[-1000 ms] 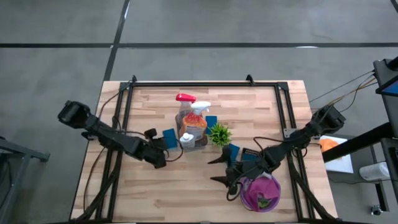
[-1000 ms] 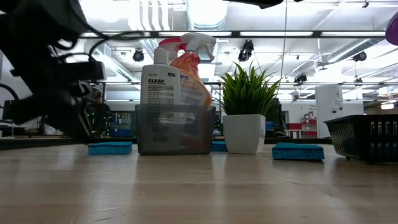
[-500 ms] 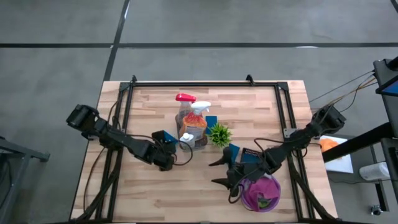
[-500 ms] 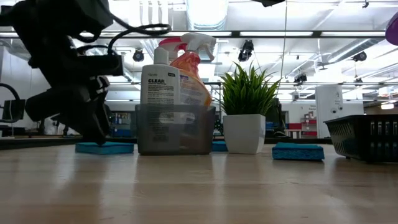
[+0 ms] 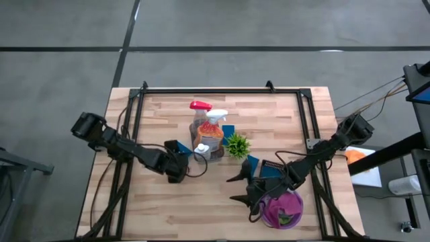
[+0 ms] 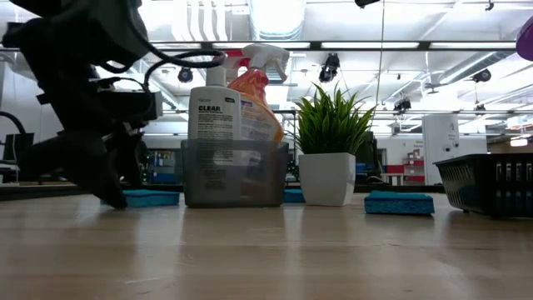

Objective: Pick & Place Kitchen Items
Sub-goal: Put the blue sponge into the black bin

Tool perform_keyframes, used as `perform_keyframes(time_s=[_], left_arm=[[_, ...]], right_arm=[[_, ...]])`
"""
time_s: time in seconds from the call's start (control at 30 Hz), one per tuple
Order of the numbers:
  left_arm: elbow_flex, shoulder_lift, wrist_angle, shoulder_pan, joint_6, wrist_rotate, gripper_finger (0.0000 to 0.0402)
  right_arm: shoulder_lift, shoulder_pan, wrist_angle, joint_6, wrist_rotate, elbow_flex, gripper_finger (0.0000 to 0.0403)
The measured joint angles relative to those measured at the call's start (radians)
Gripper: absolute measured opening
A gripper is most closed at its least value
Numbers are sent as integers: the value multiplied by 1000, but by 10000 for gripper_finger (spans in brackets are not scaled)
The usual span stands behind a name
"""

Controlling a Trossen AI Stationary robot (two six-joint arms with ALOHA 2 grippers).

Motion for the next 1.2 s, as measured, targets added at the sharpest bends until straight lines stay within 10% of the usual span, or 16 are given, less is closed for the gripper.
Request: perform_keyframes(time_s=[0.7,0.97,1.2], left_arm=[[171,-1,29,-32,100,683,134],[217,-10,-190,-48,18,429,109],[151,-10,-239,-65,92,273,181]], right_arm=[[0,11,0,4,-3,0,299],[0,11,0,11,-3,0,299],[0,11,0,11,-4,0,299]])
